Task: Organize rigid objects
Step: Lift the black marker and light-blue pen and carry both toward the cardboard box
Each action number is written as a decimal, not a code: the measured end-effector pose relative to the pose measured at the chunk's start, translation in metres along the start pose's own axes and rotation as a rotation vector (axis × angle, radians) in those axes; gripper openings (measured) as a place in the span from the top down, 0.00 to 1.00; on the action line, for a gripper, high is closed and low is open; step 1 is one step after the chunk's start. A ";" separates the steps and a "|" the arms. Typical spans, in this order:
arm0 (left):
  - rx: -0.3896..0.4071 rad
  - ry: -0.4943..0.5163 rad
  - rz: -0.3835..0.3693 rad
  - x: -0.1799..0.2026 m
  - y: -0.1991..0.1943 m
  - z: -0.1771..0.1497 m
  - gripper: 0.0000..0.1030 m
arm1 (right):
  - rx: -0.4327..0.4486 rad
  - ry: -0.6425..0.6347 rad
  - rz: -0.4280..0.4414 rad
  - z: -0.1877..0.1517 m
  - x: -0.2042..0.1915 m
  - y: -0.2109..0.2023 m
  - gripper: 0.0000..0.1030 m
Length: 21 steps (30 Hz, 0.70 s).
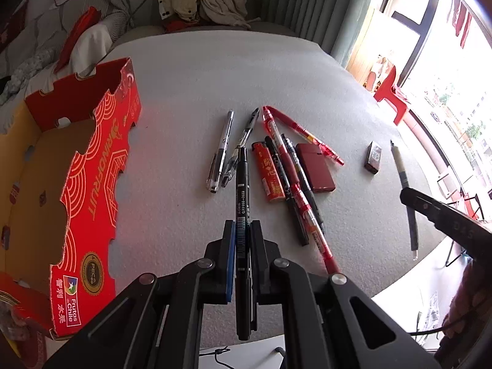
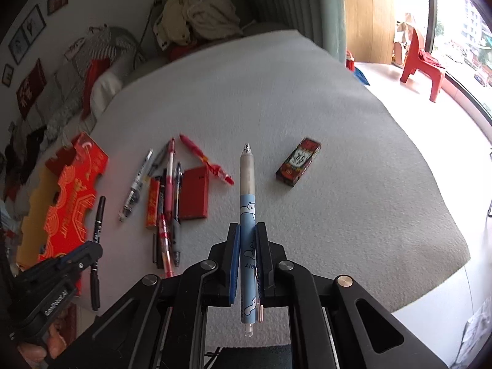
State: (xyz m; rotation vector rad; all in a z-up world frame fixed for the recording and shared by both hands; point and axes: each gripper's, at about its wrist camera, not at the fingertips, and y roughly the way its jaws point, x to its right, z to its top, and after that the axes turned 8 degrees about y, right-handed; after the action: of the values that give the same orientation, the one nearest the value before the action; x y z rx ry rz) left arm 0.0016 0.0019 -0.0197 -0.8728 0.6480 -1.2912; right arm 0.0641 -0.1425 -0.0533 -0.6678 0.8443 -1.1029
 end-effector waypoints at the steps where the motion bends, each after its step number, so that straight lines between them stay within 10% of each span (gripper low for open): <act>1: 0.010 0.002 -0.006 0.000 -0.003 0.000 0.91 | 0.011 0.005 0.008 0.001 -0.001 -0.005 0.90; 21: 0.100 0.141 -0.023 0.047 -0.031 0.020 0.91 | 0.069 0.059 0.032 0.004 0.000 -0.038 0.90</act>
State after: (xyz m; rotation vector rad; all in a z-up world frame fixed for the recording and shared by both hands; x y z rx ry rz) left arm 0.0098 -0.0425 0.0197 -0.7141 0.6797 -1.4028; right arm 0.0490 -0.1547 -0.0202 -0.5648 0.8604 -1.1226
